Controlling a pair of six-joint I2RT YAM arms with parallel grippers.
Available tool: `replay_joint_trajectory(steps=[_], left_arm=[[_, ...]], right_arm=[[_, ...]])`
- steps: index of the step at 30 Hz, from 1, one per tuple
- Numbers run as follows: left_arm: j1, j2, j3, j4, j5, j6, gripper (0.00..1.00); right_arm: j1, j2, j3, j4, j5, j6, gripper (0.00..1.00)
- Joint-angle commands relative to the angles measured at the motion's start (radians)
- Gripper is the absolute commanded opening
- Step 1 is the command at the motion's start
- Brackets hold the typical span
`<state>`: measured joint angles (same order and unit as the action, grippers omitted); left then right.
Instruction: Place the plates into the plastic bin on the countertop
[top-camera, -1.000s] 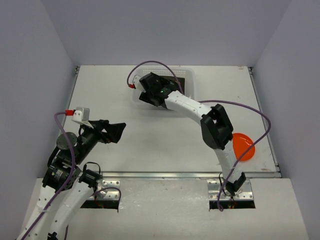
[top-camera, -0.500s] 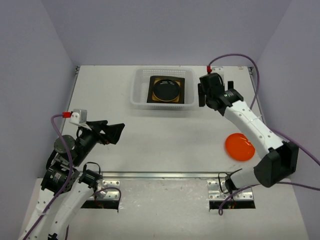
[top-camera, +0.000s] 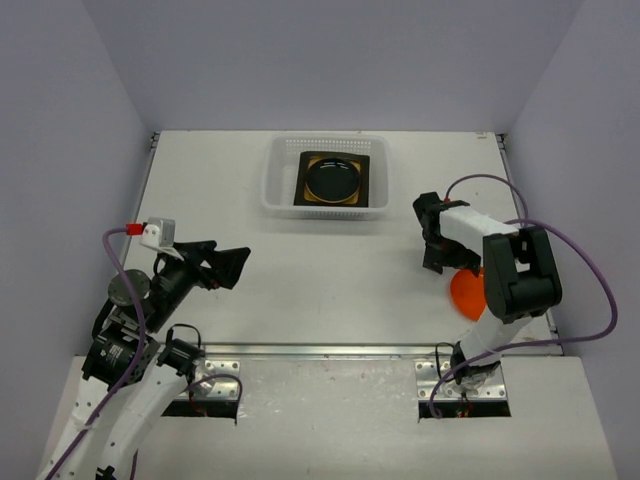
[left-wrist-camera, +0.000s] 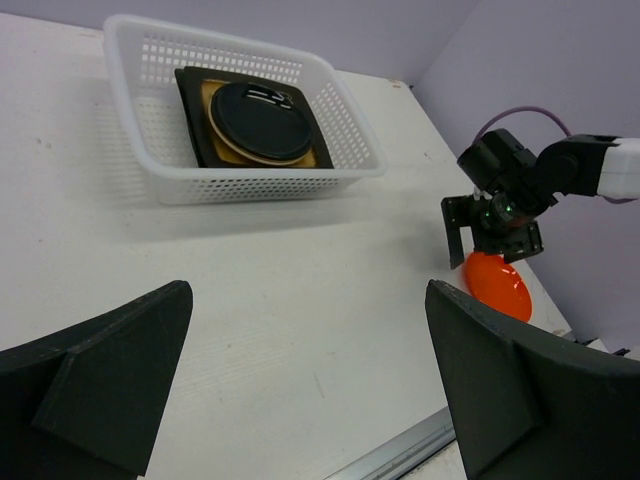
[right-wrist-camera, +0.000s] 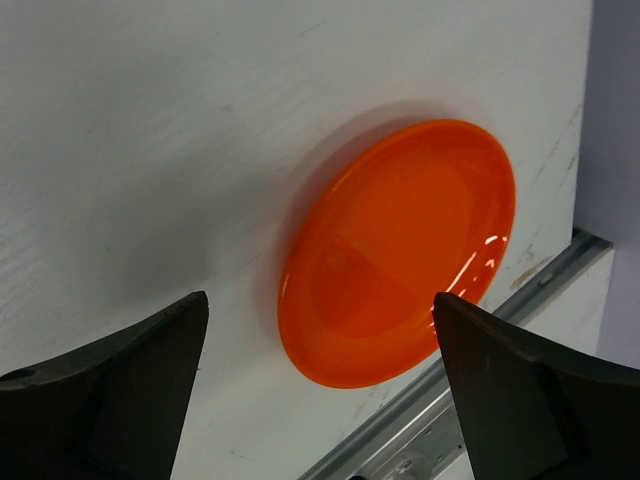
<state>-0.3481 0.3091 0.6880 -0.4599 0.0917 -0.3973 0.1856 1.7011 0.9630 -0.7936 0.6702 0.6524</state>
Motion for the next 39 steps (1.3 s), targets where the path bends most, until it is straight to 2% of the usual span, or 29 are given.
replay_joint_trajectory(steps=[1,6,8,11,16,17,18,22,28,36,39], left_arm=[[-0.006,0.0,0.001,0.042,0.014,0.006,1.0],[-0.006,-0.009,0.001,0.044,0.014,0.006,1.0],[-0.006,-0.004,0.001,0.043,0.02,0.008,1.0],[-0.006,-0.003,0.001,0.046,0.025,0.009,1.0],[-0.006,-0.004,0.001,0.046,0.028,0.009,1.0],[-0.006,-0.005,0.001,0.047,0.028,0.009,1.0],[-0.006,-0.005,0.0,0.047,0.028,0.009,1.0],[-0.006,-0.01,-0.001,0.047,0.025,0.009,1.0],[-0.006,-0.008,-0.001,0.046,0.023,0.009,1.0],[-0.006,-0.002,-0.001,0.046,0.023,0.008,1.0],[-0.006,0.001,-0.001,0.046,0.022,0.008,1.0]], right_arm=[[0.003,0.041,-0.018,0.052,-0.051,0.056,0.92],[0.002,0.012,-0.091,0.143,-0.09,0.046,0.89],[0.002,0.014,-0.101,0.145,-0.09,0.049,0.73],[0.002,0.018,-0.136,0.157,-0.08,0.051,0.57],[0.002,0.043,-0.162,0.165,-0.07,0.056,0.4],[0.002,0.051,-0.162,0.168,-0.079,0.053,0.32],[0.002,0.056,-0.162,0.169,-0.086,0.051,0.3],[0.003,0.052,-0.167,0.176,-0.099,0.043,0.01],[0.028,-0.013,-0.162,0.19,-0.159,-0.011,0.0],[0.199,-0.293,-0.087,0.151,-0.044,-0.148,0.0],[0.211,-0.338,-0.012,0.141,-0.101,-0.248,0.0]])
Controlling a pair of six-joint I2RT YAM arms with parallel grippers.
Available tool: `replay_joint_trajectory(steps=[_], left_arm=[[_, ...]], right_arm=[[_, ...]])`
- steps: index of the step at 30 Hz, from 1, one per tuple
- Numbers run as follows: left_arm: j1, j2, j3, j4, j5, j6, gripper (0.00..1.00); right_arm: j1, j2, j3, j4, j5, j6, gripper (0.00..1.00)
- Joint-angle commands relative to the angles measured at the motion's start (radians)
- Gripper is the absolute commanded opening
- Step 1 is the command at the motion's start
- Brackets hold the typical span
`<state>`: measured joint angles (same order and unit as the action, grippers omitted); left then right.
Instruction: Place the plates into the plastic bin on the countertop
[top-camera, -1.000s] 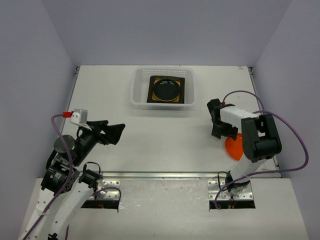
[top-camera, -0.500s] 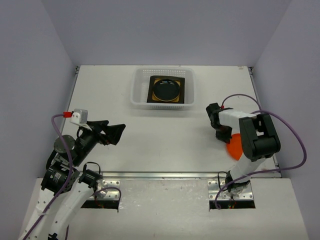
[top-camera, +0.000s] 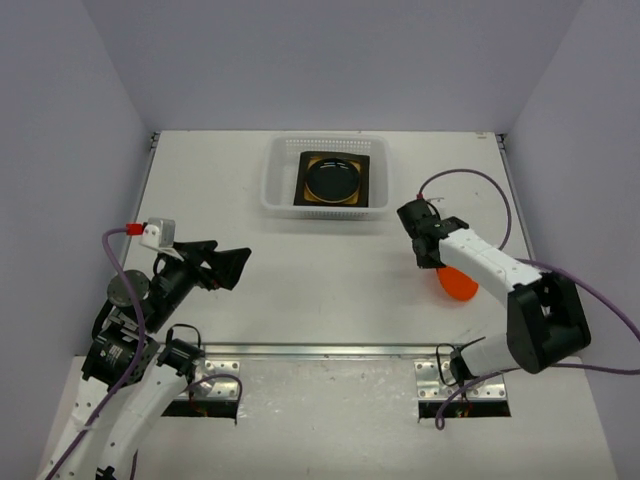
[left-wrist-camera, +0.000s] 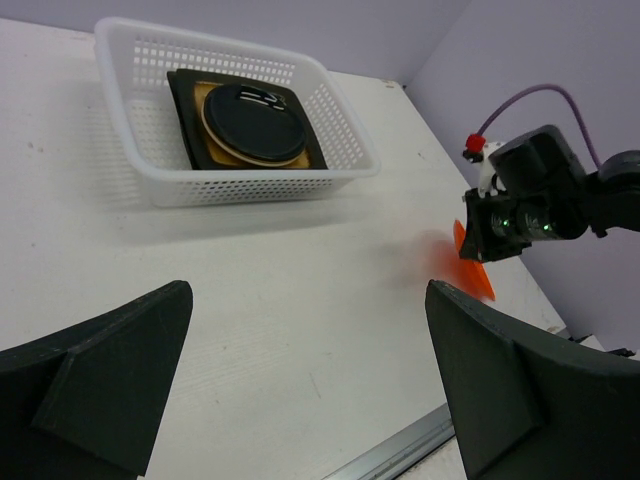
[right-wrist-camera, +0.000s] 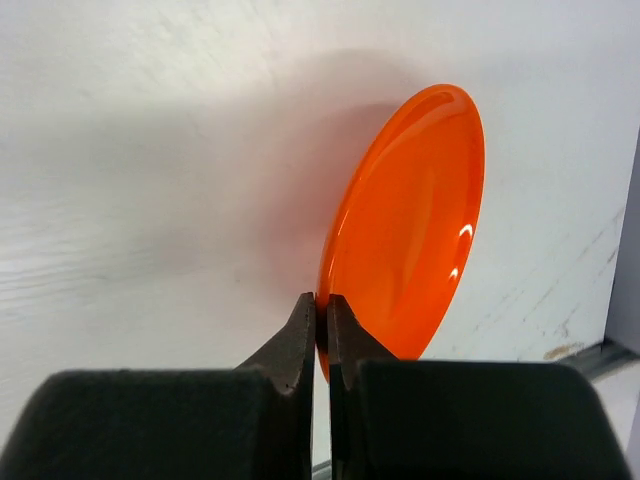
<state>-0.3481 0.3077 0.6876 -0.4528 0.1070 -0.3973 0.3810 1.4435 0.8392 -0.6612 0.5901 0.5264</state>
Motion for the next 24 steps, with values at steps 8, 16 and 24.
replay_joint_trajectory(steps=[8,16,24], left_arm=[[-0.006,0.009,0.0,0.039,0.002,0.007,1.0],[-0.006,-0.001,0.0,0.037,-0.015,0.001,1.0],[-0.005,0.007,0.0,0.033,-0.036,0.0,1.0]], right_arm=[[0.118,-0.01,0.373,0.111,-0.177,-0.415,0.0],[0.24,0.373,0.747,0.184,-0.24,-0.791,0.0],[0.284,0.695,1.147,0.105,-0.248,-0.914,0.0]])
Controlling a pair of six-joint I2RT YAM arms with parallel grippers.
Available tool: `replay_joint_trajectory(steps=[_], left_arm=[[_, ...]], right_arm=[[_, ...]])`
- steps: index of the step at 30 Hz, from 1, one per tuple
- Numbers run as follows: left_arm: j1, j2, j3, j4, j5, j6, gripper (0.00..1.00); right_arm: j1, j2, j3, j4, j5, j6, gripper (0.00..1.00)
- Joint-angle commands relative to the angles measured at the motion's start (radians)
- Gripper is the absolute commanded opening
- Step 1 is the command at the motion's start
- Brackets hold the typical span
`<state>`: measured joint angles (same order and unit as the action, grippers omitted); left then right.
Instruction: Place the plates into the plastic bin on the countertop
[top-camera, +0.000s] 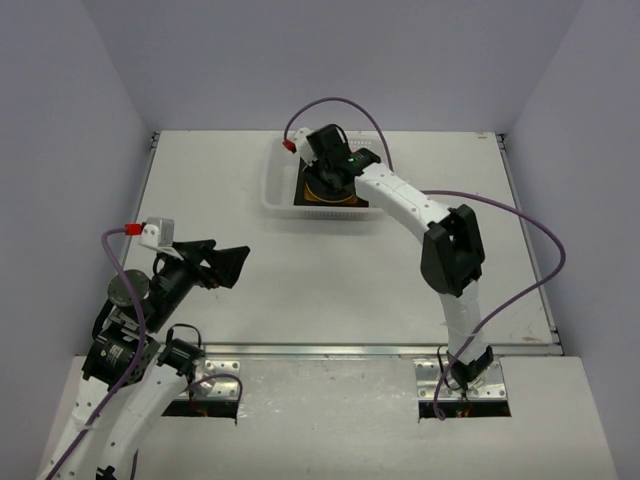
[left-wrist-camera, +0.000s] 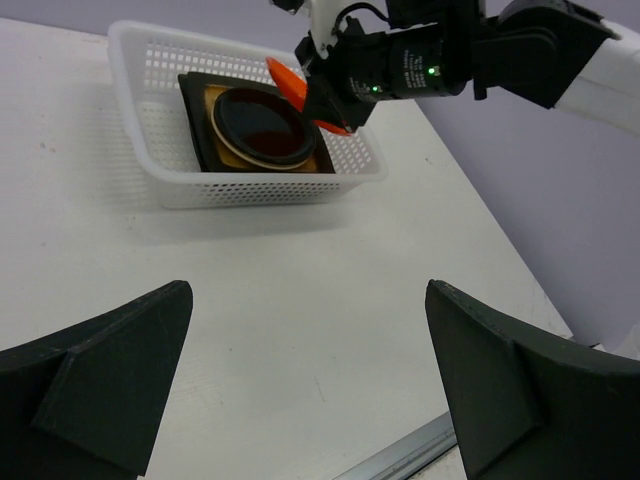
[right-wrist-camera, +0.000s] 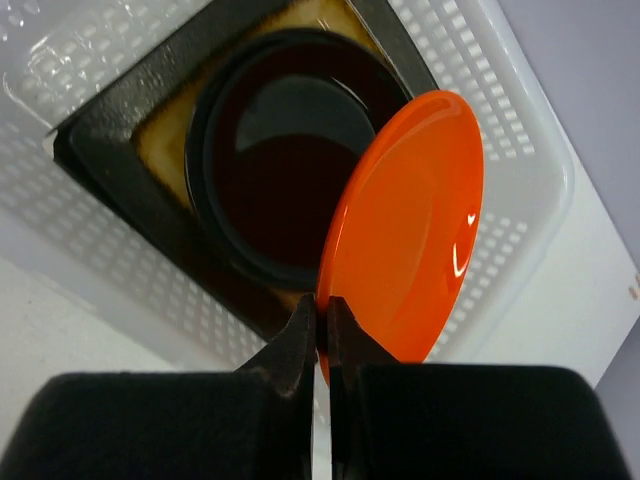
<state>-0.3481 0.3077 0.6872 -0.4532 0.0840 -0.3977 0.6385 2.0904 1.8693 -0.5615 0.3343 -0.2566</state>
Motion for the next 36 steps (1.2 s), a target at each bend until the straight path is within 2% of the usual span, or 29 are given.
replay_joint_trajectory(steps=[1,8,10,12,13,17,18,19,20,25,28,30,31,33,36], left_arm=[[-0.005,0.01,0.002,0.033,-0.012,0.001,1.0],[-0.005,0.017,0.002,0.034,-0.012,0.002,1.0],[-0.005,0.016,0.002,0.033,-0.01,0.002,1.0],[-0.005,0.016,0.002,0.034,-0.01,0.002,1.0],[-0.005,0.016,0.002,0.035,-0.009,0.002,1.0],[-0.005,0.016,0.002,0.035,-0.009,0.002,1.0],[-0.005,0.017,0.002,0.036,-0.008,0.002,1.0],[-0.005,0.018,0.002,0.035,-0.008,0.003,1.0],[-0.005,0.02,0.002,0.034,-0.01,0.003,1.0],[-0.005,0.025,0.002,0.033,-0.024,0.0,1.0],[-0.003,0.035,0.004,0.03,-0.051,-0.003,1.0],[-0.002,0.069,0.025,0.016,-0.117,-0.001,1.0],[-0.002,0.092,0.026,0.006,-0.145,-0.001,1.0],[0.0,0.163,0.063,-0.038,-0.222,-0.003,1.0],[0.0,0.277,0.106,-0.051,-0.282,0.019,1.0]], right_arm=[[0.038,0.078,0.146,0.018,0.021,-0.154,0.0],[0.062,0.143,0.188,0.067,0.013,-0.193,0.0],[0.068,0.135,0.174,0.087,0.01,-0.193,0.05],[0.075,0.13,0.155,0.101,0.036,-0.196,0.21],[0.077,0.129,0.154,0.106,0.057,-0.196,0.32],[0.084,0.115,0.152,0.081,0.086,-0.186,0.48],[0.084,0.095,0.146,0.061,0.09,-0.175,0.76],[0.085,0.078,0.134,0.052,0.097,-0.167,0.94],[0.085,0.056,0.112,0.051,0.109,-0.16,0.99],[0.066,-0.09,-0.038,0.043,0.114,-0.07,0.99],[0.021,-0.234,-0.209,0.015,0.075,0.095,0.99],[-0.043,-0.416,-0.332,0.027,-0.048,0.252,0.99],[-0.071,-0.484,-0.395,0.044,-0.052,0.313,0.99],[-0.131,-0.663,-0.617,0.092,-0.098,0.41,0.99],[-0.154,-0.887,-0.823,0.117,0.034,0.476,0.99]])
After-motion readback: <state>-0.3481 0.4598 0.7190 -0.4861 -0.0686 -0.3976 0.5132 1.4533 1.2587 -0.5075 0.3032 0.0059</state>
